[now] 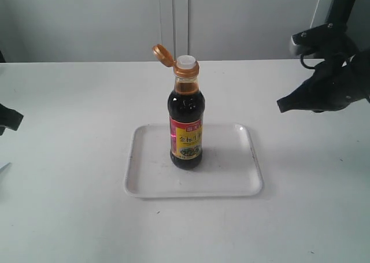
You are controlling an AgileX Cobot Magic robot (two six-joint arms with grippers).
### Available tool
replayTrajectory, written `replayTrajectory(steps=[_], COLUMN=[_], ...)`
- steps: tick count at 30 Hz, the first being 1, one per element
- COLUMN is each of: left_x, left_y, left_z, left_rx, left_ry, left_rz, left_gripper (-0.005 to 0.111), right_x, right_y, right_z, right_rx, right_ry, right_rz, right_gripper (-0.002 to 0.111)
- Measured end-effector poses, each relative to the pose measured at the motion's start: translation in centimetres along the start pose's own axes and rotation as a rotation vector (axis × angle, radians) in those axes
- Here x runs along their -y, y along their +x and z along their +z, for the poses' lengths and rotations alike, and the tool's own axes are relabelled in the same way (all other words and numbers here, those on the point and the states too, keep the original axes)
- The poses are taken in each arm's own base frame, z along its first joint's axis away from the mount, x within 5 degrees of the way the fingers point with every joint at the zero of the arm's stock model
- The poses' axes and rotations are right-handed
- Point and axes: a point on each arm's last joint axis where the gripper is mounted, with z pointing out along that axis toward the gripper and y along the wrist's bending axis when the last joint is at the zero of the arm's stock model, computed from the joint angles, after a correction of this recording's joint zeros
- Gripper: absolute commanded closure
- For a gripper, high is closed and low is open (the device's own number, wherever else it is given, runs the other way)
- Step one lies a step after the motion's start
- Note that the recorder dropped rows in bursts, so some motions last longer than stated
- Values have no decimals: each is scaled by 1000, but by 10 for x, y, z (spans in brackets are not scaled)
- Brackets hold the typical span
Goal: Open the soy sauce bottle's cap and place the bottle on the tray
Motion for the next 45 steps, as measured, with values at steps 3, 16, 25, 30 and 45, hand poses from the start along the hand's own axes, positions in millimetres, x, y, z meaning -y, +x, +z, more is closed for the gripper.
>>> replayTrajectory(steps=[3,16,25,30,45], left_x=[-5,-18,-14,-11,-1], left_y=[1,37,68,90,147], left_z=[-10,-47,-61,-65,-72], left_rx=[32,195,307,374,650], left_ry=[-58,-255,-252,-246,-186], left_rz=[13,-62,-67,-87,-161], left_gripper=[107,107,107,107,107], right_x=[7,11,0,-8,-33], right_y=[0,-8,10,29,106], right_z=[-8,-92,-142,-165,-202], right_rx=[-96,5,279,404,742], right_ry=[-28,88,160,191,255], right_rz=[5,55,73,68,78], right_gripper=[108,108,108,108,108])
